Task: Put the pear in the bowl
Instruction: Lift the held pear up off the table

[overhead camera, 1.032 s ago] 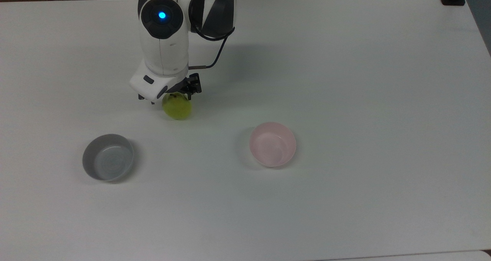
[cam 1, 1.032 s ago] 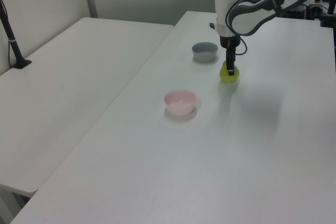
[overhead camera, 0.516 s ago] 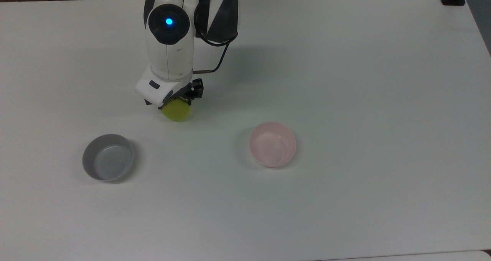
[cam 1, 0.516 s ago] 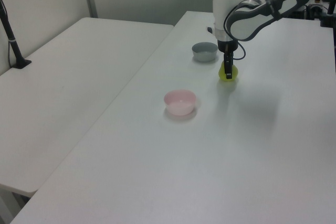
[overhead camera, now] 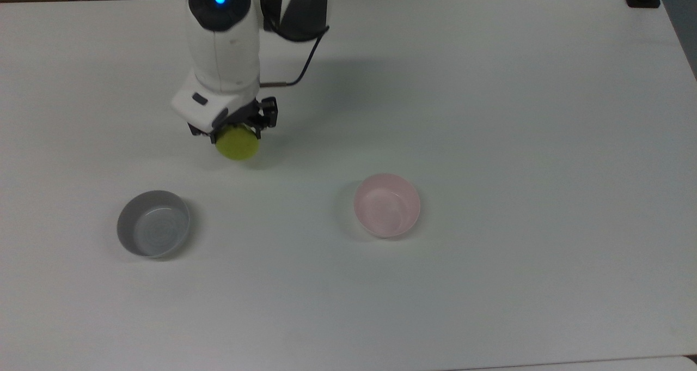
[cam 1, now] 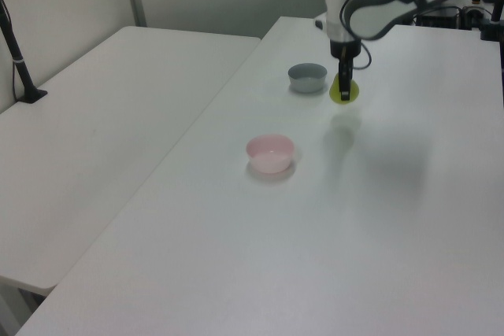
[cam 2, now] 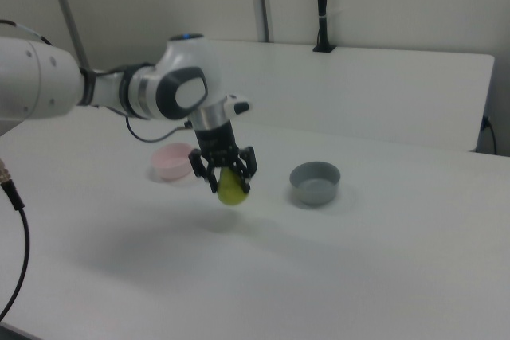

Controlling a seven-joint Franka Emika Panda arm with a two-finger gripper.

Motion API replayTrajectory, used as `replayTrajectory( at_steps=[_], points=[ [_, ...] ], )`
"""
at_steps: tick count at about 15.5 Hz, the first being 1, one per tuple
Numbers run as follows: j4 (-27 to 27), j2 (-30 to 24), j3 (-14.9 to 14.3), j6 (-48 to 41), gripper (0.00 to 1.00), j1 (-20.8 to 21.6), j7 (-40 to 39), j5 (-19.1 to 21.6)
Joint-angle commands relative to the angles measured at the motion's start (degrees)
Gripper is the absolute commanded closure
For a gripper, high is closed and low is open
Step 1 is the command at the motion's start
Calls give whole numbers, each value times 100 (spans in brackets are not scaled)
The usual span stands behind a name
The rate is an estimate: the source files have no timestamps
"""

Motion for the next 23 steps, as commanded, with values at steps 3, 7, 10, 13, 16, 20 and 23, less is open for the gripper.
replayTrajectory(
  at_steps=[3,7,10,13,16,20,23],
  points=[
    [279,-845,-160,-1034,87,238,-62,181],
    [393,-979,-194,-1141,87,342,8,181],
    [638,-786,-712,-1079,87,1079,359,233],
    [1147,-339,-880,-1070,87,1528,746,532],
    [1658,102,-889,-1044,87,1775,1072,594],
    [2141,629,-880,-886,87,1942,1484,734],
    [2186,779,-880,-509,86,2074,1669,787]
  ],
)
